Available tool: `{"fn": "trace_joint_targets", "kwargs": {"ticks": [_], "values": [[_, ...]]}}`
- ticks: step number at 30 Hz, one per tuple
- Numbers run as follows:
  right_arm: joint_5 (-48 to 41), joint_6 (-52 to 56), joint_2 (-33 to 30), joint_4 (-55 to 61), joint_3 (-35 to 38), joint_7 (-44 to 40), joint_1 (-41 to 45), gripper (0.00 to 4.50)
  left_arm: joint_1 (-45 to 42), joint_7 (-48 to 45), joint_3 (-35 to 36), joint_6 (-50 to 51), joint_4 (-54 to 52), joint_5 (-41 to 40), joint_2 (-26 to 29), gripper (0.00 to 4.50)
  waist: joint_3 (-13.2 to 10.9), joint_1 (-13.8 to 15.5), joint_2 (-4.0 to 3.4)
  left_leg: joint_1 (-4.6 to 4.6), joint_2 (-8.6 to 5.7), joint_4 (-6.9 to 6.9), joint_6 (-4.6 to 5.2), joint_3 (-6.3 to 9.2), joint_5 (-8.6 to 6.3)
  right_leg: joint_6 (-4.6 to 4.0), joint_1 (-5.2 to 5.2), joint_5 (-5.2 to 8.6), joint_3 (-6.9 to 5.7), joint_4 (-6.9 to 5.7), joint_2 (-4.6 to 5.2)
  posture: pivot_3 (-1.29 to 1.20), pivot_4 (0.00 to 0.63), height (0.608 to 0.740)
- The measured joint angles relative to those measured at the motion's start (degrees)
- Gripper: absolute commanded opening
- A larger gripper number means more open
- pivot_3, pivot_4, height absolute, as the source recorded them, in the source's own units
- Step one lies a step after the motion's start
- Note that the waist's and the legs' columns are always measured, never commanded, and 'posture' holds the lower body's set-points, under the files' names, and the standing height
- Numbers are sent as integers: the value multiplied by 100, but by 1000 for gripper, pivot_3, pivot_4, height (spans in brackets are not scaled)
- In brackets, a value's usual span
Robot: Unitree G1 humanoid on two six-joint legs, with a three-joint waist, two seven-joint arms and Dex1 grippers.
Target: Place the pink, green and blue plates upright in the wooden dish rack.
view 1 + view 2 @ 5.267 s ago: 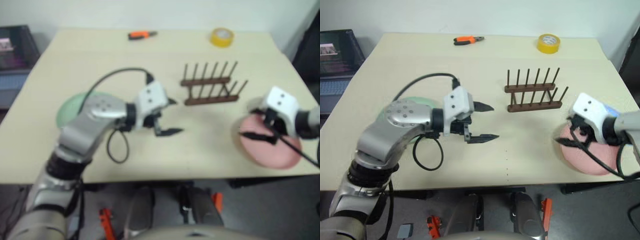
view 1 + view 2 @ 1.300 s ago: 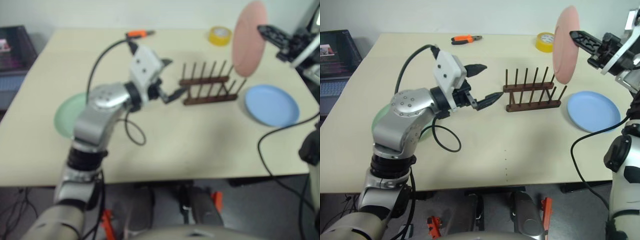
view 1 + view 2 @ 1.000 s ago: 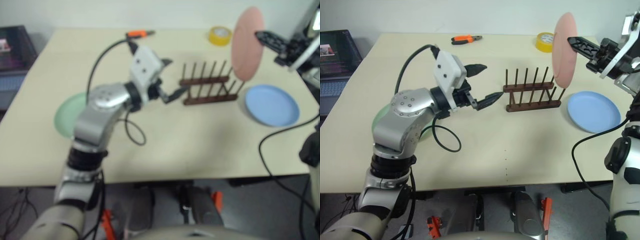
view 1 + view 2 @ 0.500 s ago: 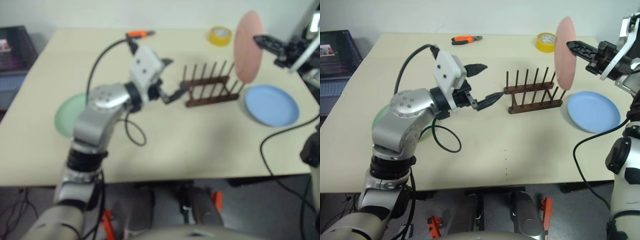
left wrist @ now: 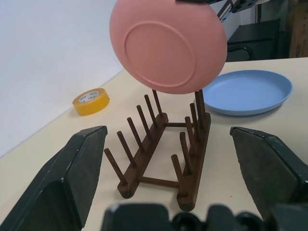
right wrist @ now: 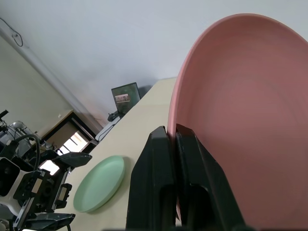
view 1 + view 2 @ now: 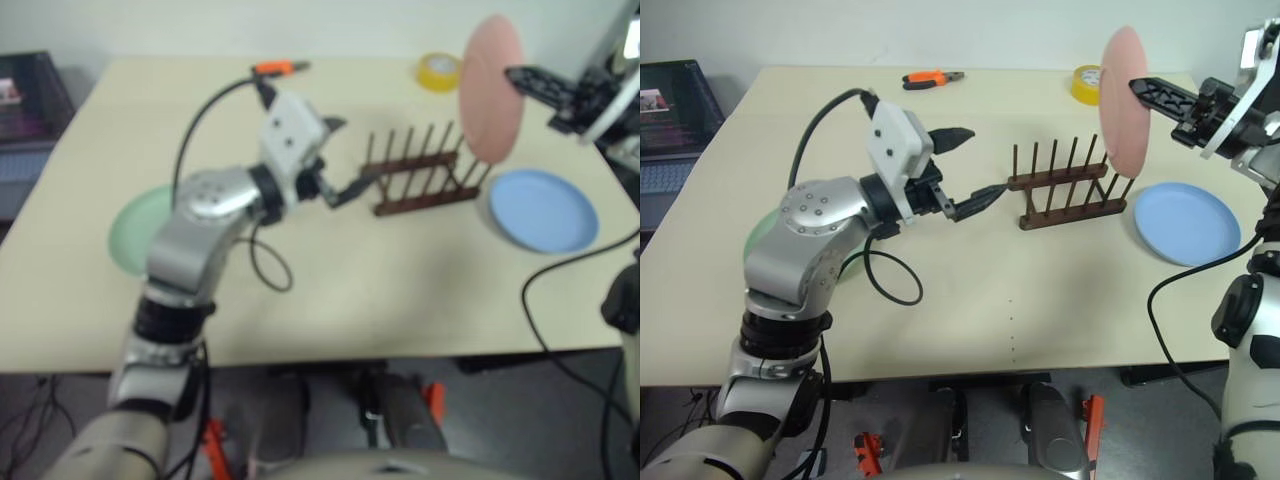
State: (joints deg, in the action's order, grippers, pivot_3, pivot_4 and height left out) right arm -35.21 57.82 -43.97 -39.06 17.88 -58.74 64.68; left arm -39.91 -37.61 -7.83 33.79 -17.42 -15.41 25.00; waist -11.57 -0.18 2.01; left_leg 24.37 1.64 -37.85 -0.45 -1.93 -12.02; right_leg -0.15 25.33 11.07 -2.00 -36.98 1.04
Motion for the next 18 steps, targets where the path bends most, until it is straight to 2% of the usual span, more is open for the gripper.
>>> {"fn": "trace_joint_targets", "kwargs": {"ticks": [18], "values": [[259, 13, 30, -369, -133, 324, 254, 14, 35, 66, 1, 77, -4, -13, 0, 4500, 0, -1, 0, 0, -1, 0, 0, 0, 0, 0, 0, 0, -1, 0, 0, 0, 150, 740]]}}
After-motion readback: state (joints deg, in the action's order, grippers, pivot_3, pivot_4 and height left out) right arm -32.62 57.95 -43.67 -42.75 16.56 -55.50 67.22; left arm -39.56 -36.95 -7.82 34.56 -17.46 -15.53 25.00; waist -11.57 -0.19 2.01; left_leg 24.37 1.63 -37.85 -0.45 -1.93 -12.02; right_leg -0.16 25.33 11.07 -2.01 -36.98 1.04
